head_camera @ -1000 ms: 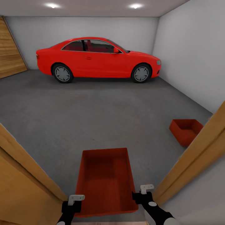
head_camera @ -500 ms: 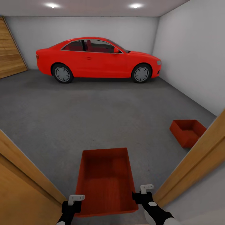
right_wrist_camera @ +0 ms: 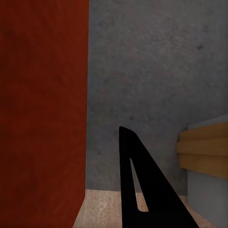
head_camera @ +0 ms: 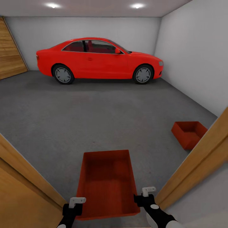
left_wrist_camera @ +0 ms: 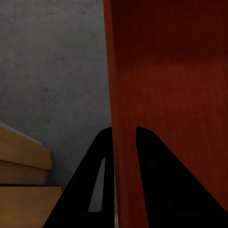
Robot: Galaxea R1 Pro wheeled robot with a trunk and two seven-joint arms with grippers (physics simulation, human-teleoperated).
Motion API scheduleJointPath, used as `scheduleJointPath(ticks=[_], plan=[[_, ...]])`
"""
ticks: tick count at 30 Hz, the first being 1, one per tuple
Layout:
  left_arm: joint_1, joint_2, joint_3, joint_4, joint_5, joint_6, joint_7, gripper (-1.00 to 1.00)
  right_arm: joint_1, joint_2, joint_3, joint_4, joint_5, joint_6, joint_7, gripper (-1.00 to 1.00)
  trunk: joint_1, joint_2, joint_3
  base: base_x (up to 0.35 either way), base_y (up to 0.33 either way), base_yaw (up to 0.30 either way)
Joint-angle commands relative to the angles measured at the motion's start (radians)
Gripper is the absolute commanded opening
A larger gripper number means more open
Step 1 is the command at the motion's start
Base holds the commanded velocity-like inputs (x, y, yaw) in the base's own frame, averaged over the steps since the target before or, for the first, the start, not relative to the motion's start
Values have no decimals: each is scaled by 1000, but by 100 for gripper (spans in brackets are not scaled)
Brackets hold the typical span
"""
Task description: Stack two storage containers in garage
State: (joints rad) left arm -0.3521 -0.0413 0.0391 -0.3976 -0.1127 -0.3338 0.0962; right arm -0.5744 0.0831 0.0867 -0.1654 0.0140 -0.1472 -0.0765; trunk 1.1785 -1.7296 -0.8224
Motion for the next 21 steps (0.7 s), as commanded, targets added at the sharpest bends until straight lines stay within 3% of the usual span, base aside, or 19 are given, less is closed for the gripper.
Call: scheduleJointPath(ticks=[1, 21], plan=[[-1, 0, 8, -1, -19, -2, 11, -100, -1, -5, -5, 1, 2, -3, -13, -100, 0, 0, -1, 0, 0, 0], [-1, 0, 8, -1, -19, -3, 11, -100, -1, -5, -5, 1, 2, -3, -13, -100, 0, 0, -1, 0, -20, 0]])
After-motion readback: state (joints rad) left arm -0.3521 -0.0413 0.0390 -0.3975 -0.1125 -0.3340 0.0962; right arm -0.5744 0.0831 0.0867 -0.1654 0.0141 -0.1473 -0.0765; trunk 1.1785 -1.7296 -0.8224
